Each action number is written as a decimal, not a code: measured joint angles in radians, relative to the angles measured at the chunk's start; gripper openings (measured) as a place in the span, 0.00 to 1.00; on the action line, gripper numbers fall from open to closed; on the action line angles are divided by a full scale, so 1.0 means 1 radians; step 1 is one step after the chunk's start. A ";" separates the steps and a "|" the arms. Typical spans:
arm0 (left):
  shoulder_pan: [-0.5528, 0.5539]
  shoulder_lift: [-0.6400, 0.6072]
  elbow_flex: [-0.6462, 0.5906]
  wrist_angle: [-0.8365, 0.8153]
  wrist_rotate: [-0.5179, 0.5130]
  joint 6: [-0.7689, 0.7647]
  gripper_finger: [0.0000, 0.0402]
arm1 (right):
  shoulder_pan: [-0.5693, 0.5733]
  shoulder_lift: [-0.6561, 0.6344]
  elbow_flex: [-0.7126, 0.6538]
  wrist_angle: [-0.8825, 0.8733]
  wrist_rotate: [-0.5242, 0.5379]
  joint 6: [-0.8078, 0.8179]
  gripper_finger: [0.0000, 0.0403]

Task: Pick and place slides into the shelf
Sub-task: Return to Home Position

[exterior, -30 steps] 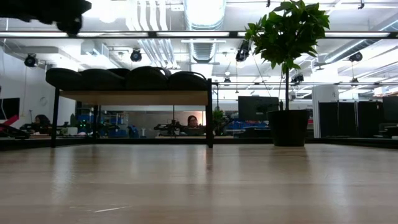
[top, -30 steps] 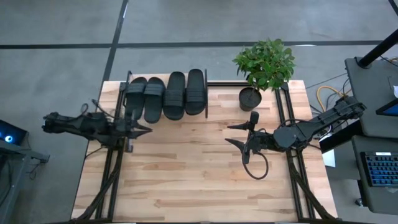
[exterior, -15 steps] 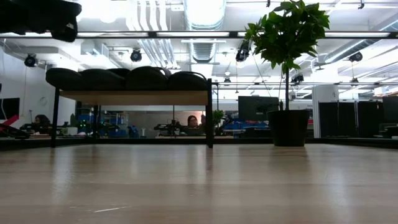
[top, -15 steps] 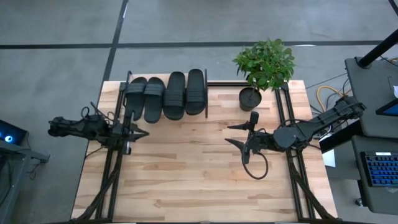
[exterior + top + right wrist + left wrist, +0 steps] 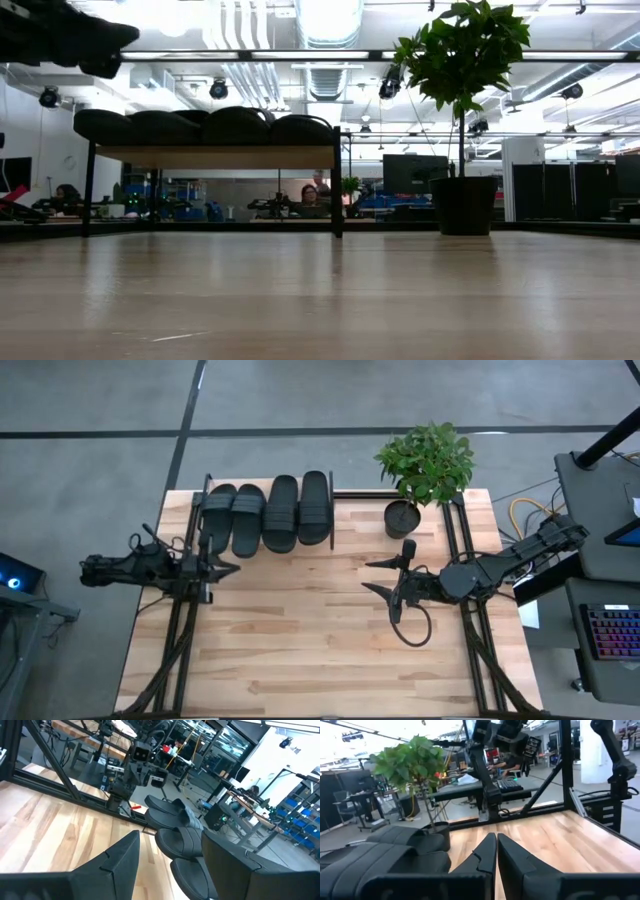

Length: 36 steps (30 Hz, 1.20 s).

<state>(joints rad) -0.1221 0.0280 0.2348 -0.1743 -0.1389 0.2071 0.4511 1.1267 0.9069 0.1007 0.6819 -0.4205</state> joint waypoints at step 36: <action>-0.001 -0.001 -0.124 0.094 0.029 -0.052 0.00 | -0.189 0.501 -0.353 0.870 -0.232 0.372 0.39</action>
<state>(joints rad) -0.1230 0.0273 0.1112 -0.0801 -0.1097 0.1547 0.2622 1.6278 0.5537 0.9711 0.4501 -0.0481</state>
